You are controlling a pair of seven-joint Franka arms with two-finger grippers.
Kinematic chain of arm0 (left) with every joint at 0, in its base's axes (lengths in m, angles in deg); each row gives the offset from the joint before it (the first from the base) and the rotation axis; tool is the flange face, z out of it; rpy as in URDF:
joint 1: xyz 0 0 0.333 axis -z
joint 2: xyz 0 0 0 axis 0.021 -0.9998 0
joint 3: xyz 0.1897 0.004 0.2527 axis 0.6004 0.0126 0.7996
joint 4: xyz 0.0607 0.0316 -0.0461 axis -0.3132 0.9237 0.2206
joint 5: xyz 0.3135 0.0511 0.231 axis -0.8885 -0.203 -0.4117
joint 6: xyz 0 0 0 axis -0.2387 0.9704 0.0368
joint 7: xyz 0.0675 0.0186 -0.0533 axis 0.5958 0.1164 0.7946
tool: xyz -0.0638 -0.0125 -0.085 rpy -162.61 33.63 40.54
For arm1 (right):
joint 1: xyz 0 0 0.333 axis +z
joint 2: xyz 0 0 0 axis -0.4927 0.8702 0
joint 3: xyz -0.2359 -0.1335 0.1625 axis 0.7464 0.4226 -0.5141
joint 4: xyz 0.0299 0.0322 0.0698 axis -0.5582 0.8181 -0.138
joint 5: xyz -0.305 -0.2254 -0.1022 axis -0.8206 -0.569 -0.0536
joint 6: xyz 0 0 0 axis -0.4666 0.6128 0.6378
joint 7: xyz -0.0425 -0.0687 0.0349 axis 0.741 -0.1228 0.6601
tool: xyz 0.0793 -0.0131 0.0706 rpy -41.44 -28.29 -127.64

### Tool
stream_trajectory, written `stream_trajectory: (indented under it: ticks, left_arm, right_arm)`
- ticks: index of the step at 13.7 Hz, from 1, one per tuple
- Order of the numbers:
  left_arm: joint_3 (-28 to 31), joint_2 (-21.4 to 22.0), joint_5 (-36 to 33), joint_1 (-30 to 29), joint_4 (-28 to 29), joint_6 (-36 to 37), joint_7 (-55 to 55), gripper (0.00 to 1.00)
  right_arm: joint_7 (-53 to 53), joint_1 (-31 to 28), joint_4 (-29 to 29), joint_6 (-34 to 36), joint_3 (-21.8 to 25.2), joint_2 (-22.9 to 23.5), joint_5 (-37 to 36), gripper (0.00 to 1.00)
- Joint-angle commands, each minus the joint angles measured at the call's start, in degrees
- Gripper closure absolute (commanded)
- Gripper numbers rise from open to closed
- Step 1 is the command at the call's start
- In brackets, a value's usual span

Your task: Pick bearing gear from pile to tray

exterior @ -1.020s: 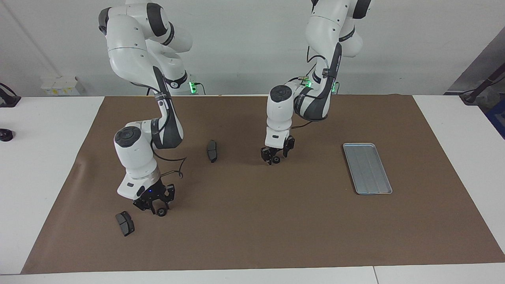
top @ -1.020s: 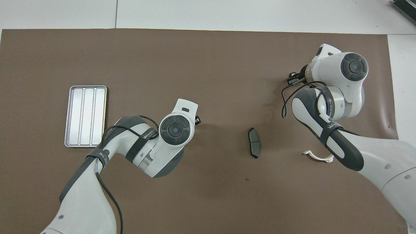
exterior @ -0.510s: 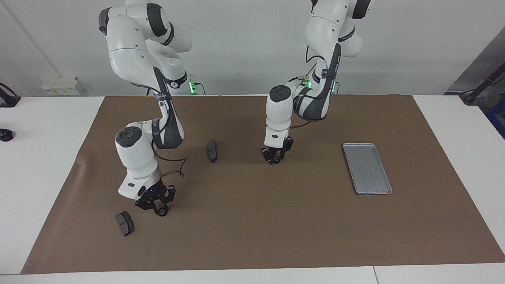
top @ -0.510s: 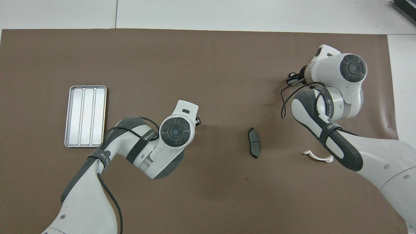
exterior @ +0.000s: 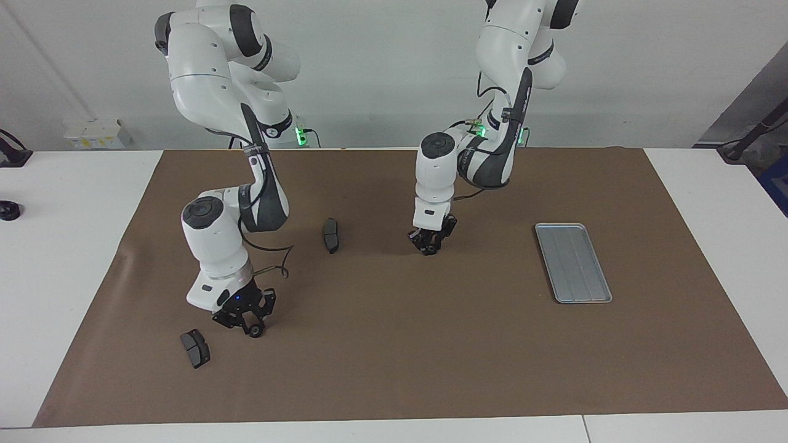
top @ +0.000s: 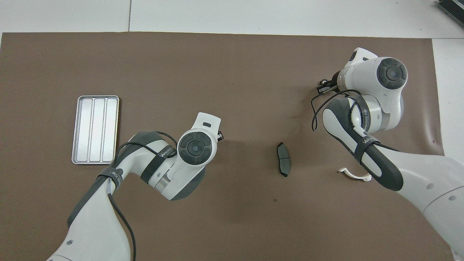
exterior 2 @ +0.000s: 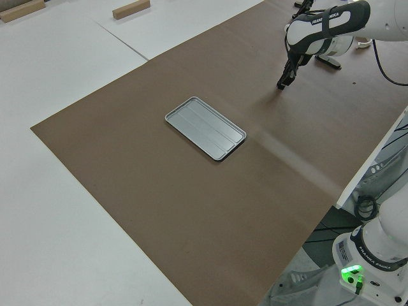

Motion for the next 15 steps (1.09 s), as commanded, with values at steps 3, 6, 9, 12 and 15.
stream_trajectory:
  ticks: [3,6,9,12,15]
  left_arm:
    - [0.3,0.4,-1.5,0.1,0.0,1.5,1.0,1.00]
    - [0.3,4.6,-1.5,-2.6,-1.7,8.1,-4.8,1.00]
    - [0.3,9.4,-0.9,-10.7,-1.8,12.4,-16.8,1.00]
    - [0.3,9.9,-0.4,-19.8,-1.5,12.9,-29.4,1.00]
    - [0.3,9.8,3.1,-31.1,-0.7,11.7,-47.1,1.00]
  right_arm:
    - [11.3,7.6,-5.6,7.5,-0.5,-0.1,0.9,1.00]
    - [19.1,13.5,-5.7,6.8,-0.5,-0.1,1.0,1.00]
    - [25.1,19.8,-5.6,4.9,-0.5,-0.1,0.8,1.00]
    - [31.6,26.2,-5.6,1.3,-0.5,0.6,0.7,1.00]
    - [35.8,32.2,-5.7,-2.6,-0.4,3.2,-0.2,1.00]
